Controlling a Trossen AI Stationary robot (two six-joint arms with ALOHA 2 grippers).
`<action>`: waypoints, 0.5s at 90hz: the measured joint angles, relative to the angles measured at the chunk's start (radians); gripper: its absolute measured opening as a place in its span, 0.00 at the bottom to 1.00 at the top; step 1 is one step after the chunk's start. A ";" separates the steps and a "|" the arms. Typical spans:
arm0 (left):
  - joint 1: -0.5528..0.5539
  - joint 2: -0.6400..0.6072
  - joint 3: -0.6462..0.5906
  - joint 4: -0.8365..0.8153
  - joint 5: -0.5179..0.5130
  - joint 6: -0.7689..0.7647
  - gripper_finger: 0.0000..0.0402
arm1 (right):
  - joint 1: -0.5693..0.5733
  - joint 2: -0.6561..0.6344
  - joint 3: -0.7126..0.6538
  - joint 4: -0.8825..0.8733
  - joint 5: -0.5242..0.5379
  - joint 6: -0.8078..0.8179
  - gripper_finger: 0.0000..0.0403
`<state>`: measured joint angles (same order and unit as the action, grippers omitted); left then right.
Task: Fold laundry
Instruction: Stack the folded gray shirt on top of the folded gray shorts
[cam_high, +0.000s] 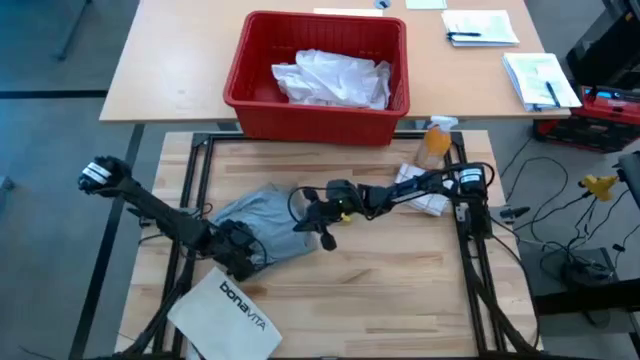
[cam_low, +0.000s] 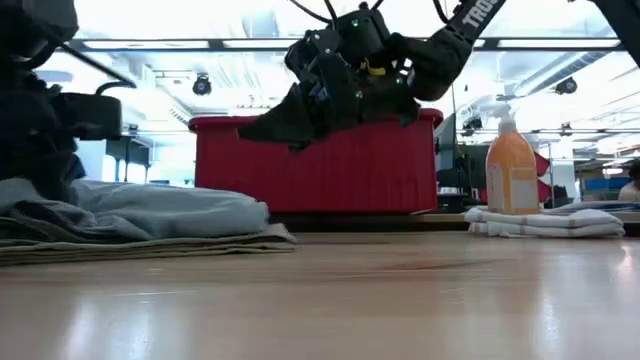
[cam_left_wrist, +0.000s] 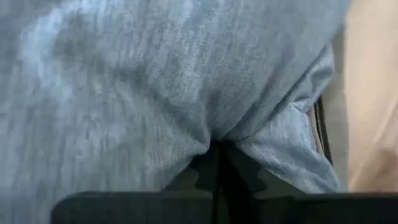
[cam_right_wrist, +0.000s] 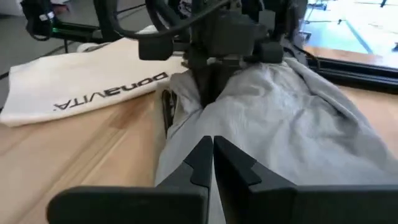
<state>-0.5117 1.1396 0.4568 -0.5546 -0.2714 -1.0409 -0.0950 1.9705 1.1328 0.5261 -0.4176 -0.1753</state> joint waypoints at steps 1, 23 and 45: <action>0.000 -0.007 0.000 -0.014 0.001 -0.008 0.00 | -0.001 -0.002 0.000 -0.003 0.000 0.001 0.00; 0.001 -0.159 -0.002 -0.291 -0.006 -0.225 0.00 | -0.015 -0.072 -0.001 -0.065 0.014 0.083 0.00; 0.002 -0.212 0.004 -0.320 -0.011 -0.308 0.00 | -0.020 -0.183 -0.001 -0.223 0.047 0.031 0.00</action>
<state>-0.5102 0.9278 0.4611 -0.8741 -0.2826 -1.3485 -0.1146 1.7876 1.1320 0.3033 -0.3707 -0.1441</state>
